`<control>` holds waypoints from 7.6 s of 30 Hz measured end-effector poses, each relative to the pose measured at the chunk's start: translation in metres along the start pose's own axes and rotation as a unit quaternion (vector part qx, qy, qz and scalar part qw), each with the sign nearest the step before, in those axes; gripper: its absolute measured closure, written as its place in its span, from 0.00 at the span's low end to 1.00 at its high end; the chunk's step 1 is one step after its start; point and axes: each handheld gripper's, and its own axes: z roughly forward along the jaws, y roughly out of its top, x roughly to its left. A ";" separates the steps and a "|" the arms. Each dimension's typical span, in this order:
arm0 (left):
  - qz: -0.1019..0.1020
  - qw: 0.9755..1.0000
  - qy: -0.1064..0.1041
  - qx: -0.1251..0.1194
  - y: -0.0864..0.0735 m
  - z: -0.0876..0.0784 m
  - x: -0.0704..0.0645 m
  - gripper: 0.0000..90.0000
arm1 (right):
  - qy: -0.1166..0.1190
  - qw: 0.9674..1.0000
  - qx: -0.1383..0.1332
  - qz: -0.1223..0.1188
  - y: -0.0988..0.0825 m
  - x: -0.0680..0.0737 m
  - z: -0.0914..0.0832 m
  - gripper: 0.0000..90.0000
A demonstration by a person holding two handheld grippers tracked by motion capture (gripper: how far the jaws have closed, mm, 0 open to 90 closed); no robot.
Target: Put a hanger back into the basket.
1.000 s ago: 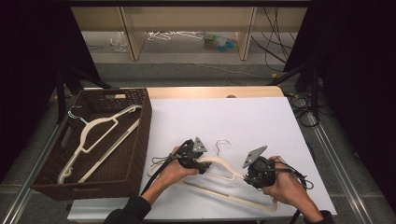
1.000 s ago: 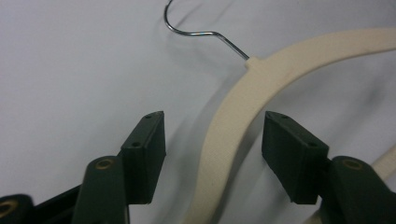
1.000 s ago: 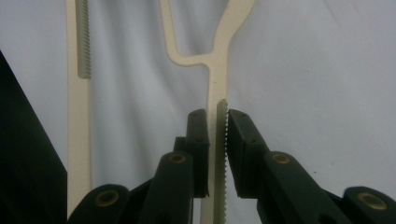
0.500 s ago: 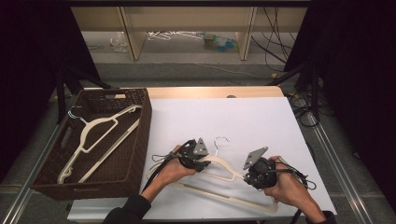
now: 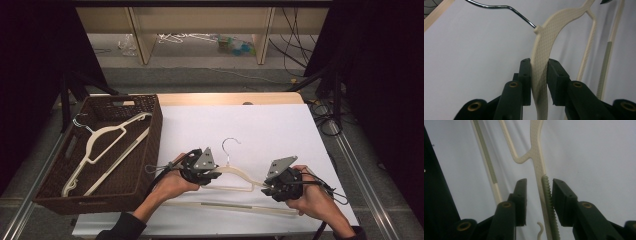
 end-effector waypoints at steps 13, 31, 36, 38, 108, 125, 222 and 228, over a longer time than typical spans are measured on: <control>-0.024 0.999 -0.019 -0.024 0.002 -0.013 -0.006 0.83 | -0.012 0.999 -0.010 -0.035 0.002 0.002 -0.010 0.85; -0.084 0.989 -0.112 -0.045 -0.006 -0.008 0.009 0.83 | 0.012 0.995 0.009 -0.103 -0.001 0.004 -0.007 0.90; -0.093 0.989 -0.110 -0.033 -0.006 -0.006 0.011 0.82 | 0.016 0.994 0.005 -0.108 -0.001 0.004 -0.006 0.90; -0.104 0.988 -0.115 -0.028 -0.007 -0.005 0.011 0.81 | 0.015 0.993 -0.001 -0.115 -0.001 0.006 -0.007 0.90; -0.213 0.957 0.146 -0.130 -0.016 -0.249 0.093 0.95 | -0.041 0.983 -0.152 0.096 -0.024 -0.006 -0.013 0.33; -0.244 0.937 0.235 -0.088 -0.106 -0.262 0.136 0.95 | -0.025 0.984 -0.143 0.106 -0.027 -0.004 -0.010 0.32; -0.204 0.951 0.165 -0.167 -0.055 -0.156 0.034 0.26 | -0.056 0.975 -0.182 0.116 -0.030 -0.003 -0.004 0.27; -0.203 0.952 0.154 -0.168 -0.054 -0.144 0.021 0.23 | -0.054 0.973 -0.189 0.124 -0.030 -0.002 -0.005 0.27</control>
